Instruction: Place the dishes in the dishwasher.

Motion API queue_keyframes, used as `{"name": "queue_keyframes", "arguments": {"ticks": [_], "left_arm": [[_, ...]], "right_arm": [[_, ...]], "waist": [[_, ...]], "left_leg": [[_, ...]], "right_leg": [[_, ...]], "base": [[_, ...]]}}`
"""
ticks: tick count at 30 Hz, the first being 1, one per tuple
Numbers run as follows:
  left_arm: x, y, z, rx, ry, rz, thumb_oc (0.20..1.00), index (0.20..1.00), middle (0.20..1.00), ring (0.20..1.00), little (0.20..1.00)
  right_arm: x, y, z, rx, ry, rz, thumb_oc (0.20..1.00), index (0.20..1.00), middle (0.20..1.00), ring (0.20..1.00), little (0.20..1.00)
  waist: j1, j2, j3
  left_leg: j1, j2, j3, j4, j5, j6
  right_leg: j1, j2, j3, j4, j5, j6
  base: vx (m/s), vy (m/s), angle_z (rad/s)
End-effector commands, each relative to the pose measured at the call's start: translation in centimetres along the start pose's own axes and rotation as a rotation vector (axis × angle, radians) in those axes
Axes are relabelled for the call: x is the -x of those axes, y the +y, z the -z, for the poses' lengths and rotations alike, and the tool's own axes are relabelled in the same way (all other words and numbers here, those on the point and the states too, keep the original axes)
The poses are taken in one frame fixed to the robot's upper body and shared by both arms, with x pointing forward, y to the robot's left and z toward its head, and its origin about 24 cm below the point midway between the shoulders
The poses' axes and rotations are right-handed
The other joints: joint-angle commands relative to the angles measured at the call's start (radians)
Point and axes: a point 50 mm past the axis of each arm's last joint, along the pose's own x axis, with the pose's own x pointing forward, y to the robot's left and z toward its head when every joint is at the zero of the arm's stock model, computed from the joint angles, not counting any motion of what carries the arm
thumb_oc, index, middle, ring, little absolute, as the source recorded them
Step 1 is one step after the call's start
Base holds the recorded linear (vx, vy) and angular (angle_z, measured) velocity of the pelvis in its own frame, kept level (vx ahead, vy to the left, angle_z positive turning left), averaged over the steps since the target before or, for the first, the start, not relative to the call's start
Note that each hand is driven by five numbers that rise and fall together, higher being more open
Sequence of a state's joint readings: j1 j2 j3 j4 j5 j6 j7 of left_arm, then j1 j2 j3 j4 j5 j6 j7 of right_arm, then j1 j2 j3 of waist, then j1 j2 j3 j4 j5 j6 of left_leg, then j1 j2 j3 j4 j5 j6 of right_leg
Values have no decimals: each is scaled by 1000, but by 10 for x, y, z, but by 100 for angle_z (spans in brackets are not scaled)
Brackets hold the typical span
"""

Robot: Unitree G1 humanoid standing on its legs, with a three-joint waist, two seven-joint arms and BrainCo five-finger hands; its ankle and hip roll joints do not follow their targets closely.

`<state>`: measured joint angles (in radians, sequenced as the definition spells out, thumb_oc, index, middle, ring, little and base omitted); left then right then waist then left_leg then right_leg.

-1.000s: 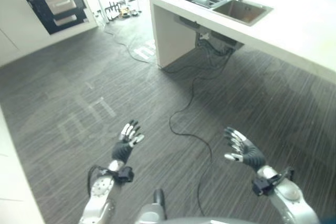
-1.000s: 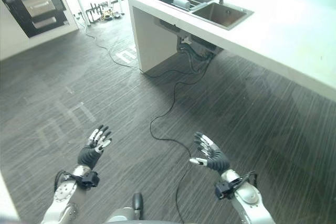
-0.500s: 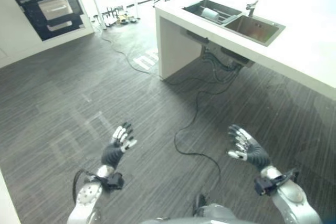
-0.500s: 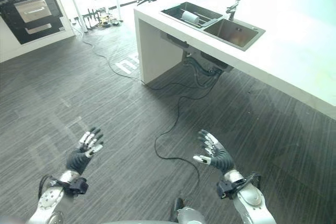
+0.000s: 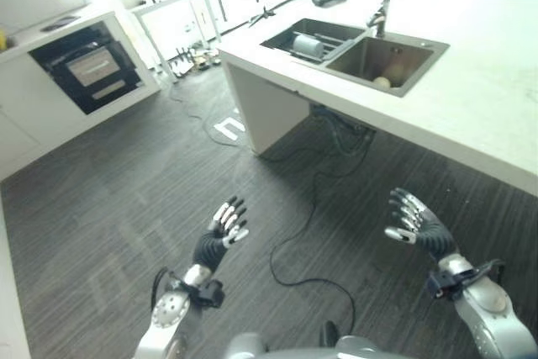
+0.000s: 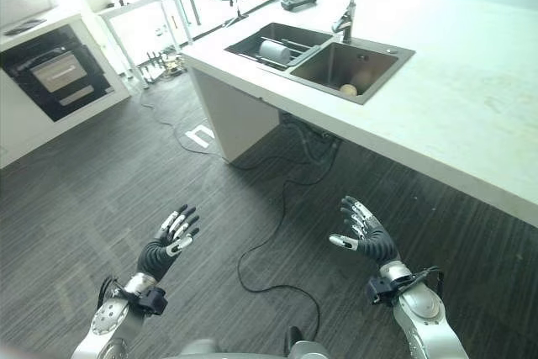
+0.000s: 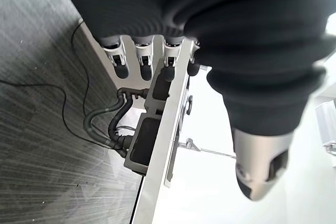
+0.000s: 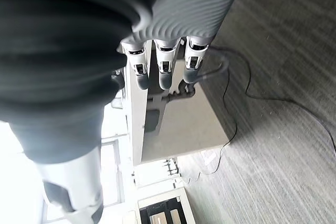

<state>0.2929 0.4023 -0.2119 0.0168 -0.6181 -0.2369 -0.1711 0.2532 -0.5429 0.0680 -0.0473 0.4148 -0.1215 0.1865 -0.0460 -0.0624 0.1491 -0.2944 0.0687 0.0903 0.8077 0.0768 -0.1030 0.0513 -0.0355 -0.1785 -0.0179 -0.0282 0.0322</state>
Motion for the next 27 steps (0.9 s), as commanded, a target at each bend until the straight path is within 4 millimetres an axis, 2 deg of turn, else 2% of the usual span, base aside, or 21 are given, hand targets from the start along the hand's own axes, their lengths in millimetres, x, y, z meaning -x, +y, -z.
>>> {"name": "queue_keyframes", "arguments": {"ticks": [1, 2, 3, 4, 6, 7, 8, 10, 13, 16, 17, 21, 22, 23, 25, 27], "left_arm": [[-1, 11, -42, 12, -202, -3, 1000, 1000, 1000, 1000, 1000], [0, 11, -43, 12, -219, 1, 1000, 1000, 1000, 1000, 1000], [1, 11, -44, 17, -229, 1, 1000, 1000, 1000, 1000, 1000], [1, 11, -46, 21, -240, 1, 1000, 1000, 1000, 1000, 1000], [6, 13, -46, 32, -269, -5, 1000, 1000, 1000, 1000, 1000], [7, 14, -46, 35, -277, -11, 1000, 1000, 1000, 1000, 1000], [8, 15, -46, 37, -282, -17, 1000, 1000, 1000, 1000, 1000], [7, 18, -50, 32, -289, -33, 1000, 1000, 1000, 1000, 1000], [0, 19, -62, -1, -311, 0, 1000, 1000, 1000, 1000, 1000], [-2, 20, -86, -55, -413, 1, 1000, 1000, 1000, 1000, 1000], [0, 19, -98, -88, -478, -6, 1000, 1000, 1000, 1000, 1000], [5, 16, -119, -141, -598, -16, 1000, 1000, 1000, 1000, 1000], [7, 15, -123, -143, -623, -20, 1000, 1000, 1000, 1000, 1000], [12, 14, -132, -143, -675, -27, 1000, 1000, 1000, 1000, 1000], [14, 11, -136, -154, -707, -42, 1000, 1000, 1000, 1000, 1000], [15, 11, -141, -156, -725, -47, 1000, 1000, 1000, 1000, 1000]], "right_arm": [[-7, -3, -36, 23, -171, -28, 1000, 1000, 1000, 1000, 1000], [-6, -3, -38, 33, -179, -39, 1000, 1000, 1000, 1000, 1000], [-6, -2, -39, 42, -184, -46, 1000, 1000, 1000, 1000, 1000], [-5, -1, -40, 52, -189, -55, 1000, 1000, 1000, 1000, 1000], [-5, 1, -42, 71, -203, -79, 1000, 1000, 1000, 1000, 1000], [-5, 1, -42, 75, -206, -89, 1000, 1000, 1000, 1000, 1000], [-6, 2, -43, 76, -206, -98, 1000, 1000, 1000, 1000, 1000], [-5, 5, -47, 69, -208, -129, 1000, 1000, 1000, 1000, 1000], [-6, 13, -51, 72, -218, -152, 1000, 1000, 1000, 1000, 1000], [-8, 18, -60, 65, -260, -138, 1000, 1000, 1000, 1000, 1000], [-8, 20, -63, 60, -277, -130, 1000, 1000, 1000, 1000, 1000], [-7, 21, -65, 56, -295, -111, 1000, 1000, 1000, 1000, 1000], [-6, 21, -65, 55, -297, -107, 1000, 1000, 1000, 1000, 1000], [-5, 22, -65, 55, -301, -108, 1000, 1000, 1000, 1000, 1000], [-7, 24, -65, 56, -302, -123, 1000, 1000, 1000, 1000, 1000], [-7, 24, -65, 58, -296, -123, 1000, 1000, 1000, 1000, 1000]], "waist": [[5, 30, 26], [13, 47, 23], [19, 56, 22], [26, 60, 21], [48, 65, 22], [54, 62, 21], [57, 62, 18], [54, 60, 4], [68, 46, -21], [89, 21, -42], [99, 16, -48], [118, 10, -59], [121, 12, -59], [127, 26, -55], [125, 40, -45], [121, 38, -38]], "left_leg": [[231, 29, 95, -558, 44, 20], [260, 34, 84, -767, 78, 14], [267, 46, 69, -859, 106, 4], [258, 55, 50, -895, 120, -4], [203, 73, 2, -895, 142, -23], [191, 74, -10, -895, 122, -23], [191, 75, -15, -895, 115, -21], [219, 73, 15, -895, 95, -9], [250, 25, 5, -895, 51, 27], [272, -28, -19, -895, 25, 69], [276, -48, -29, -895, 17, 84], [291, -92, -52, -895, -4, 114], [299, -101, -61, -895, -8, 122], [326, -119, -81, -895, -22, 140], [346, -117, -79, -895, -33, 145], [351, -122, -84, -895, -34, 143]], "right_leg": [[78, -14, 15, -69, 84, 13], [95, -7, 31, -69, 65, 27], [107, -2, 38, -69, 53, 30], [122, -1, 50, -69, 39, 29], [170, -2, 67, -69, 3, 24], [180, -9, 68, -69, -5, 26], [191, -15, 69, -69, -10, 26], [218, -41, 48, -69, -13, 45], [232, -77, 17, -48, -14, 79], [197, -124, -14, 38, 30, 116], [188, -135, -20, 66, 45, 117], [156, -154, -19, 168, 81, 112], [140, -160, -13, 226, 98, 109], [81, -173, -20, 397, 135, 101], [19, -169, -29, 475, 124, 88], [-8, -122, -45, 444, 73, 80]], "base": [[497, 268, -58], [495, 317, -74], [390, 284, -46], [284, 217, -33], [334, 305, 1], [339, 328, -10], [327, 327, -20], [340, 353, -14], [308, 324, -3], [313, 363, 74], [284, 353, 54], [191, 272, 46], [236, 435, 59], [197, 387, 37], [138, 290, -12], [124, 112, -33]]}}
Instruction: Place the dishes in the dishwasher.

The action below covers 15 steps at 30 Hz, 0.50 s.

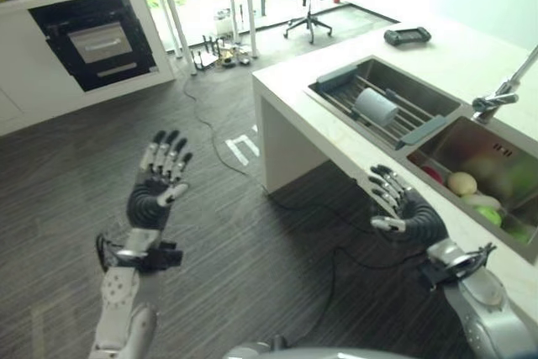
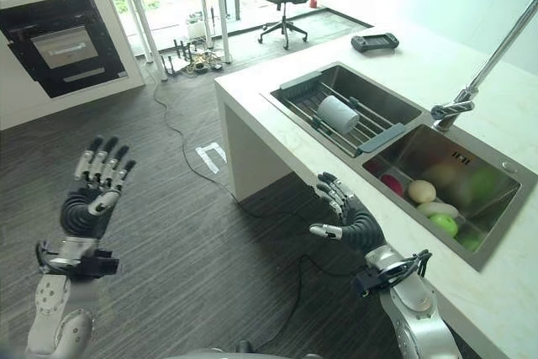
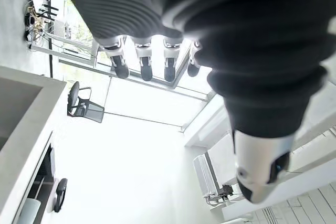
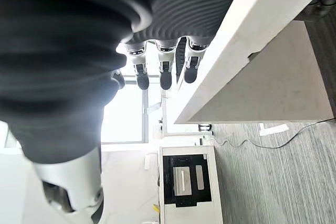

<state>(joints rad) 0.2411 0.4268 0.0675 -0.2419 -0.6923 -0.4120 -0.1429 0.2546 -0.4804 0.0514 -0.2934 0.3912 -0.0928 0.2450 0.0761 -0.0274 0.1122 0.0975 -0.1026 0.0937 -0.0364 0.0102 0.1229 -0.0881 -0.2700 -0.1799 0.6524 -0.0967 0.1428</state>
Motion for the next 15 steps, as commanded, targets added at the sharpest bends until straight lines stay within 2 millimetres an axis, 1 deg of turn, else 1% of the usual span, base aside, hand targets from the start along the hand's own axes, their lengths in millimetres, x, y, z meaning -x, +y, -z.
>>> {"name": "queue_keyframes", "arguments": {"ticks": [1, 3, 4, 5, 6, 7, 8, 10, 11, 12, 15], "left_arm": [[-7, -4, -29, -48, -151, 29, 1000, 1000, 1000, 1000, 1000], [-10, -5, -28, -33, -160, 33, 1000, 1000, 1000, 1000, 1000], [-12, -7, -26, -27, -162, 39, 1000, 1000, 1000, 1000, 1000], [-12, -9, -24, -19, -161, 43, 1000, 1000, 1000, 1000, 1000], [-11, -11, -24, -11, -163, 40, 1000, 1000, 1000, 1000, 1000], [-9, -12, -24, -10, -161, 37, 1000, 1000, 1000, 1000, 1000], [-10, -13, -23, -4, -156, 42, 1000, 1000, 1000, 1000, 1000], [-10, -14, -22, 9, -145, 57, 1000, 1000, 1000, 1000, 1000], [-9, -14, -21, 14, -141, 67, 1000, 1000, 1000, 1000, 1000], [-10, -16, -20, 20, -140, 77, 1000, 1000, 1000, 1000, 1000], [-10, -14, -19, 50, -140, 66, 1000, 1000, 1000, 1000, 1000]], "right_arm": [[-6, -7, -15, 63, -72, 2, 1000, 1000, 1000, 1000, 1000], [-6, -12, -16, 65, -77, 19, 1000, 1000, 1000, 1000, 1000], [-7, -16, -16, 64, -81, 34, 1000, 1000, 1000, 1000, 1000], [-8, -18, -18, 62, -87, 48, 1000, 1000, 1000, 1000, 1000], [-9, -18, -19, 45, -101, 48, 1000, 1000, 1000, 1000, 1000], [-7, -18, -20, 30, -107, 56, 1000, 1000, 1000, 1000, 1000], [-6, -18, -19, 26, -108, 71, 1000, 1000, 1000, 1000, 1000], [-2, -19, -17, 25, -102, 94, 1000, 1000, 1000, 1000, 1000], [-1, -20, -17, 26, -100, 102, 1000, 1000, 1000, 1000, 1000], [0, -21, -17, 27, -102, 111, 1000, 1000, 1000, 1000, 1000], [1, -23, -19, 44, -109, 116, 1000, 1000, 1000, 1000, 1000]], "waist": [[-4, -5, 4], [-21, -17, 24], [-32, -22, 31], [-41, -26, 36], [-45, -31, 40], [-50, -27, 39], [-59, -27, 33], [-70, -28, 20], [-74, -25, 10], [-82, -21, 1], [-92, -12, -7]], "left_leg": [[-37, 41, -95, -51, 31, -84], [-15, 37, -104, -51, 22, -94], [-1, 35, -101, -51, 10, -100], [15, 32, -92, -51, -4, -103], [44, 31, -57, -51, -28, -106], [60, 39, -30, -51, -39, -109], [65, 44, -19, -51, -46, -111], [73, 43, -15, -51, -51, -111], [80, 48, -2, -51, -53, -116], [89, 53, 8, -51, -55, -119], [116, 49, 26, -49, -58, -129]], "right_leg": [[127, 143, -62, -283, 119, -31], [118, 197, -87, -425, 105, -36], [105, 221, -91, -501, 113, -38], [91, 227, -114, -550, 139, -37], [66, 204, -188, -568, 196, -17], [62, 188, -220, -566, 204, -14], [69, 197, -208, -578, 192, -20], [84, 210, -188, -598, 188, -25], [107, 217, -188, -618, 172, -33], [131, 228, -166, -636, 153, -45], [163, 241, -137, -664, 138, -58]], "base": [[152, 12, -28], [168, -38, -12], [195, -67, -10], [248, -103, 5], [280, -126, 3], [281, -148, -8], [237, -135, -27], [219, -117, 3], [263, -130, 32], [256, -129, 17], [177, -85, -6]]}}
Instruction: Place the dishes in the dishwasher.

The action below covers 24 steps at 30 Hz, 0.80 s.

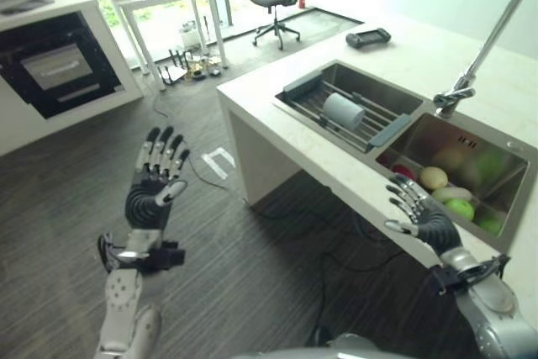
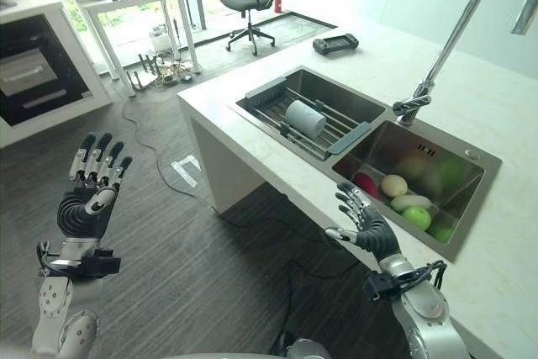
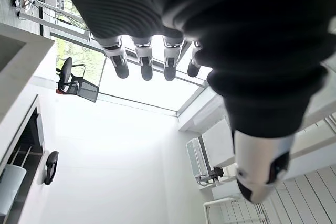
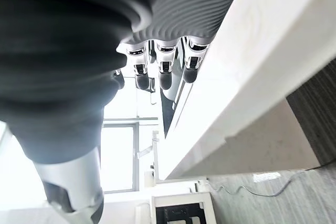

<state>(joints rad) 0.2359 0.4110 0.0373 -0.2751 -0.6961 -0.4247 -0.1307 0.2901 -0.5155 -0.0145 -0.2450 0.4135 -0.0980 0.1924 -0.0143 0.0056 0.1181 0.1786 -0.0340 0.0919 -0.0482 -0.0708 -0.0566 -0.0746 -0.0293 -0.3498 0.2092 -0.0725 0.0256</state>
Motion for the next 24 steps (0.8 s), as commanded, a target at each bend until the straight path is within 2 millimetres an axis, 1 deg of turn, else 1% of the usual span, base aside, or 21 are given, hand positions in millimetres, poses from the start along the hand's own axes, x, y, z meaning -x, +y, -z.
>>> {"name": "queue_keyframes", "arguments": {"ticks": [1, 3, 4, 5, 6, 7, 8, 9, 10, 11, 12, 13, 14, 16, 17, 18, 19, 20, 22, 23, 24], "left_arm": [[-8, -4, -17, 27, -109, 48, 1000, 1000, 1000, 1000, 1000], [-10, -6, -15, 57, -115, 49, 1000, 1000, 1000, 1000, 1000], [-12, -9, -14, 72, -116, 50, 1000, 1000, 1000, 1000, 1000], [-13, -12, -13, 90, -118, 46, 1000, 1000, 1000, 1000, 1000], [-12, -12, -13, 90, -123, 43, 1000, 1000, 1000, 1000, 1000], [-12, -13, -12, 91, -125, 41, 1000, 1000, 1000, 1000, 1000], [-11, -10, -13, 95, -128, 35, 1000, 1000, 1000, 1000, 1000], [-11, -9, -14, 96, -130, 38, 1000, 1000, 1000, 1000, 1000], [-10, -7, -16, 91, -136, 32, 1000, 1000, 1000, 1000, 1000], [-9, -6, -17, 88, -139, 31, 1000, 1000, 1000, 1000, 1000], [-9, -4, -19, 93, -146, 26, 1000, 1000, 1000, 1000, 1000], [-8, -4, -20, 98, -150, 26, 1000, 1000, 1000, 1000, 1000], [-8, -5, -20, 101, -158, 30, 1000, 1000, 1000, 1000, 1000], [-7, -6, -20, 111, -168, 40, 1000, 1000, 1000, 1000, 1000], [-7, -5, -19, 117, -171, 42, 1000, 1000, 1000, 1000, 1000], [-6, -4, -19, 117, -172, 40, 1000, 1000, 1000, 1000, 1000], [-9, -4, -18, 115, -165, 46, 1000, 1000, 1000, 1000, 1000], [-13, -4, -18, 122, -163, 55, 1000, 1000, 1000, 1000, 1000], [-19, -7, -22, 117, -187, 86, 1000, 1000, 1000, 1000, 1000], [-24, -10, -27, 81, -211, 110, 1000, 1000, 1000, 1000, 1000], [-25, -10, -29, 68, -221, 116, 1000, 1000, 1000, 1000, 1000]], "right_arm": [[-10, 0, -29, 19, -175, 0, 1000, 1000, 1000, 1000, 1000], [-8, -7, -32, 36, -195, 35, 1000, 1000, 1000, 1000, 1000], [-8, -10, -35, 47, -208, 53, 1000, 1000, 1000, 1000, 1000], [-10, -12, -38, 55, -222, 57, 1000, 1000, 1000, 1000, 1000], [-12, -12, -39, 60, -232, 57, 1000, 1000, 1000, 1000, 1000], [-14, -12, -39, 63, -238, 60, 1000, 1000, 1000, 1000, 1000], [-15, -15, -42, 66, -246, 68, 1000, 1000, 1000, 1000, 1000], [-14, -17, -43, 64, -252, 76, 1000, 1000, 1000, 1000, 1000], [-15, -19, -44, 64, -255, 71, 1000, 1000, 1000, 1000, 1000], [-15, -20, -45, 66, -256, 70, 1000, 1000, 1000, 1000, 1000], [-15, -22, -46, 77, -259, 68, 1000, 1000, 1000, 1000, 1000], [-16, -22, -47, 86, -258, 68, 1000, 1000, 1000, 1000, 1000], [-17, -24, -48, 97, -259, 69, 1000, 1000, 1000, 1000, 1000], [-16, -26, -49, 118, -260, 87, 1000, 1000, 1000, 1000, 1000], [-14, -28, -50, 127, -261, 98, 1000, 1000, 1000, 1000, 1000], [-13, -29, -50, 136, -263, 108, 1000, 1000, 1000, 1000, 1000], [-10, -33, -53, 132, -266, 131, 1000, 1000, 1000, 1000, 1000], [-7, -37, -56, 113, -274, 149, 1000, 1000, 1000, 1000, 1000], [-1, -40, -60, 76, -288, 173, 1000, 1000, 1000, 1000, 1000], [2, -40, -57, 78, -288, 194, 1000, 1000, 1000, 1000, 1000], [4, -40, -56, 79, -283, 205, 1000, 1000, 1000, 1000, 1000]], "waist": [[-8, -41, -10], [-28, -39, 5], [-36, -42, 15], [-33, -53, 34], [-31, -58, 44], [-29, -61, 51], [-30, -62, 57], [-28, -60, 60], [-29, -51, 58], [-25, -45, 57], [-20, -34, 49], [-14, -29, 44], [-11, -22, 40], [-9, -14, 36], [-13, -12, 35], [-20, -13, 30], [-40, -9, 24], [-53, -9, 19], [-68, -11, 12], [-76, -15, 10], [-79, -20, 9]], "left_leg": [[29, -13, 38, -7, 44, 38], [-51, 25, 76, 199, 127, -17], [-103, 40, 75, 318, 165, -41], [-186, 44, 53, 484, 194, -54], [-243, 47, 29, 577, 187, -50], [-271, 52, 20, 607, 183, -48], [-273, 106, 19, 522, 198, -41], [-258, 120, 19, 476, 205, -38], [-239, 138, -8, 363, 221, -37], [-224, 142, -33, 271, 230, -33], [-210, 157, -93, 121, 240, -30], [-198, 174, -133, 32, 267, -38], [-198, 193, -158, -18, 291, -44], [-218, 213, -185, -39, 304, -54], [-212, 218, -175, -34, 292, -55], [-196, 212, -175, -39, 228, -54], [-175, 221, -130, -39, 196, -60], [-158, 218, -108, -39, 181, -57], [-134, 192, -99, -39, 148, -46], [-122, 166, -99, -39, 122, -30], [-116, 156, -95, -39, 113, -21]], "right_leg": [[157, 6, 46, -225, 109, 52], [174, 10, 77, -228, 95, 25], [175, 8, 89, -224, 91, 10], [179, -4, 105, -213, 83, -6], [178, -9, 121, -202, 80, -13], [180, -8, 131, -195, 78, -15], [192, 8, 168, -187, 64, -17], [199, 13, 185, -185, 57, -16], [207, 26, 219, -188, 49, -9], [217, 31, 248, -195, 45, -3], [231, 34, 302, -208, 36, 5], [243, 32, 334, -214, 27, 7], [248, 28, 363, -222, 28, 8], [273, 9, 388, -234, 18, 16], [281, -4, 394, -241, 15, 23], [282, -30, 397, -250, 20, 38], [277, -60, 380, -257, 34, 59], [274, -78, 374, -262, 45, 76], [257, -115, 366, -264, 69, 111], [233, -138, 373, -257, 87, 132], [219, -150, 374, -250, 99, 141]], "base": [[110, -89, -15], [59, -110, -22], [29, -135, -19], [22, -120, -20], [20, -82, -18], [90, 1, -58], [134, 57, -80], [212, 157, -107], [212, 210, -89], [295, 342, -93], [296, 343, -110], [277, 369, -130], [204, 294, -97], [178, 315, -75], [164, 350, -96], [150, 457, -97], [141, 498, -80], [143, 558, -68], [116, 483, -49], [94, 452, -23], [109, 467, -25]]}}
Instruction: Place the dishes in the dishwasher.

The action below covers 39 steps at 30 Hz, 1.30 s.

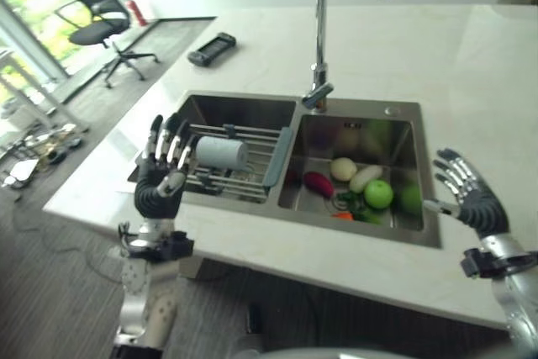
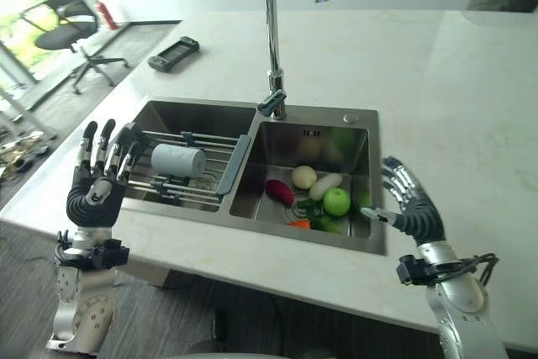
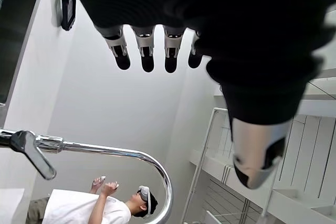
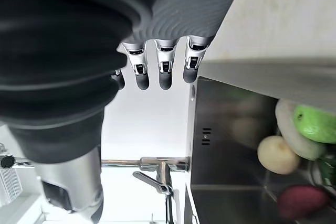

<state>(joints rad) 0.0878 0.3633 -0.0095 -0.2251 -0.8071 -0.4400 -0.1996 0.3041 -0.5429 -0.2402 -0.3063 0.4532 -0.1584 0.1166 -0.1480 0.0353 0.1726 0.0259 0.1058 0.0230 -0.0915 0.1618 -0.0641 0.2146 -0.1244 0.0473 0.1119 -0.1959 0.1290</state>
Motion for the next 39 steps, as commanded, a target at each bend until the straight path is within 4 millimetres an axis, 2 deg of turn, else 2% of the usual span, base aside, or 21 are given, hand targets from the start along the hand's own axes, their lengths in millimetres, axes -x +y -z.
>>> {"name": "queue_keyframes", "arguments": {"ticks": [1, 3, 5, 6, 7, 10, 13, 15, 17, 18, 19, 20, 21, 22, 24, 25, 28, 30, 32, 35, 39], "left_arm": [[-3, -1, -36, -109, -122, 61, 1000, 1000, 1000, 1000, 1000], [-4, 1, -45, -123, -151, 66, 1000, 1000, 1000, 1000, 1000], [-2, -2, -56, -173, -192, 87, 1000, 1000, 1000, 1000, 1000], [-2, -4, -59, -187, -205, 90, 1000, 1000, 1000, 1000, 1000], [-4, -5, -61, -179, -213, 100, 1000, 1000, 1000, 1000, 1000], [-7, -11, -60, -163, -223, 124, 1000, 1000, 1000, 1000, 1000], [-10, -17, -57, -161, -234, 132, 1000, 1000, 1000, 1000, 1000], [-8, -15, -54, -131, -218, 115, 1000, 1000, 1000, 1000, 1000], [-5, -14, -53, -138, -197, 117, 1000, 1000, 1000, 1000, 1000], [-5, -14, -53, -131, -193, 117, 1000, 1000, 1000, 1000, 1000], [-5, -15, -51, -110, -194, 115, 1000, 1000, 1000, 1000, 1000], [-5, -16, -49, -95, -195, 110, 1000, 1000, 1000, 1000, 1000], [-4, -17, -47, -84, -197, 103, 1000, 1000, 1000, 1000, 1000], [-3, -16, -44, -77, -184, 74, 1000, 1000, 1000, 1000, 1000], [-3, -12, -39, -65, -143, 46, 1000, 1000, 1000, 1000, 1000], [-4, -10, -35, -58, -113, 30, 1000, 1000, 1000, 1000, 1000], [-2, 3, -14, -15, 62, -77, 1000, 1000, 1000, 1000, 1000], [1, 11, -12, -38, 120, -121, 1000, 1000, 1000, 1000, 1000], [1, 18, -17, -134, 134, -153, 1000, 1000, 1000, 1000, 1000], [-1, 23, -27, -543, 124, -165, 1000, 1000, 1000, 1000, 1000], [-14, 41, -45, -771, 98, -217, 1000, 1000, 1000, 1000, 1000]], "right_arm": [[-7, 6, -11, -36, -88, -13, 1000, 1000, 1000, 1000, 1000], [-3, 4, -8, -49, -76, -15, 1000, 1000, 1000, 1000, 1000], [-9, 11, -7, -74, -83, -42, 1000, 1000, 1000, 1000, 1000], [-14, 17, -6, -86, -91, -56, 1000, 1000, 1000, 1000, 1000], [-19, 23, -7, -90, -101, -52, 1000, 1000, 1000, 1000, 1000], [-24, 29, -10, -81, -123, -39, 1000, 1000, 1000, 1000, 1000], [-29, 32, -11, -73, -140, -24, 1000, 1000, 1000, 1000, 1000], [-32, 32, -12, -77, -143, -14, 1000, 1000, 1000, 1000, 1000], [-30, 30, -13, -66, -139, -10, 1000, 1000, 1000, 1000, 1000], [-29, 29, -13, -60, -139, -10, 1000, 1000, 1000, 1000, 1000], [-30, 28, -14, -44, -145, -14, 1000, 1000, 1000, 1000, 1000], [-32, 29, -15, -33, -150, -21, 1000, 1000, 1000, 1000, 1000], [-35, 30, -16, -24, -157, -31, 1000, 1000, 1000, 1000, 1000], [-43, 31, -19, -20, -166, -53, 1000, 1000, 1000, 1000, 1000], [-41, 28, -20, -23, -169, -60, 1000, 1000, 1000, 1000, 1000], [-39, 27, -18, -26, -165, -60, 1000, 1000, 1000, 1000, 1000], [-27, 22, -13, -43, -140, -29, 1000, 1000, 1000, 1000, 1000], [-24, 21, -13, -45, -121, -10, 1000, 1000, 1000, 1000, 1000], [-23, 23, -12, -38, -112, -13, 1000, 1000, 1000, 1000, 1000], [-27, 23, -15, -13, -116, -25, 1000, 1000, 1000, 1000, 1000], [-34, 20, -16, 0, -110, -24, 1000, 1000, 1000, 1000, 1000]], "waist": [[51, -57, -48], [64, -68, -55], [114, -77, -55], [136, -77, -55], [145, -79, -56], [160, -93, -64], [160, -101, -67], [161, -92, -73], [148, -80, -75], [148, -81, -66], [153, -82, -46], [157, -80, -34], [161, -75, -22], [157, -61, -20], [149, -46, -24], [143, -41, -29], [125, -38, -55], [130, -40, -61], [139, -38, -64], [150, -36, -64], [151, -31, -74]], "left_leg": [[44, 3, -17, 4, -132, -2], [49, -13, 6, 4, -148, 13], [59, -6, 96, 4, -167, 13], [59, -1, 133, 4, -168, 17], [55, -8, 147, 4, -167, 28], [48, -40, 132, 4, -168, 31], [55, -73, 123, 4, -172, 34], [69, -78, 149, 4, -169, 30], [87, -91, 176, 27, -163, 17], [63, -94, 176, 98, -157, 6], [-22, -91, 148, 250, -127, -22], [-73, -83, 113, 327, -103, -40], [-103, -61, 98, 333, -85, -52], [-57, 1, 117, 160, -104, -44], [-16, 21, 125, 54, -72, -41], [6, 17, 130, 11, -83, -36], [35, 15, 151, 4, -125, -34], [48, 7, 145, 4, -135, -28], [57, 1, 140, 4, -143, -20], [64, -2, 143, 4, -150, -15], [77, -3, 145, 4, -158, -14]], "right_leg": [[-88, -67, -24, -142, 238, 48], [-110, -83, -75, -135, 263, 55], [-126, -104, -277, -92, 284, 66], [-134, -97, -344, -59, 281, 65], [-149, -40, -346, -46, 244, 46], [-137, 44, -339, -117, 198, -14], [-113, 60, -292, -199, 229, -29], [-107, 56, -309, -199, 232, -28], [-103, 63, -289, -199, 227, -40], [-98, 59, -285, -199, 227, -47], [-94, 52, -277, -199, 229, -59], [-99, 47, -274, -199, 233, -62], [-101, 44, -270, -199, 236, -61], [-108, 38, -265, -199, 230, -46], [-107, 35, -254, -199, 225, -41], [-107, 29, -257, -199, 223, -35], [-101, -9, -311, -199, 227, -6], [-91, -18, -331, -199, 226, 0], [-84, -24, -342, -199, 223, 2], [-81, -31, -349, -199, 224, 7], [-73, -37, -352, -199, 219, 14]], "base": [[78, 307, -34], [68, 262, -59], [0, 172, -81], [-66, 128, -163], [-34, 107, -165], [20, -22, -52], [46, -146, 33], [84, -140, 15], [71, -114, 13], [-43, -81, 3], [-88, -55, 4], [-105, -2, 12], [-68, 235, 4], [-25, 267, 1], [51, 327, -17], [74, 293, -31], [114, 227, 3], [141, 155, 47], [88, 104, 6], [25, 55, 3], [41, 25, -5]]}}
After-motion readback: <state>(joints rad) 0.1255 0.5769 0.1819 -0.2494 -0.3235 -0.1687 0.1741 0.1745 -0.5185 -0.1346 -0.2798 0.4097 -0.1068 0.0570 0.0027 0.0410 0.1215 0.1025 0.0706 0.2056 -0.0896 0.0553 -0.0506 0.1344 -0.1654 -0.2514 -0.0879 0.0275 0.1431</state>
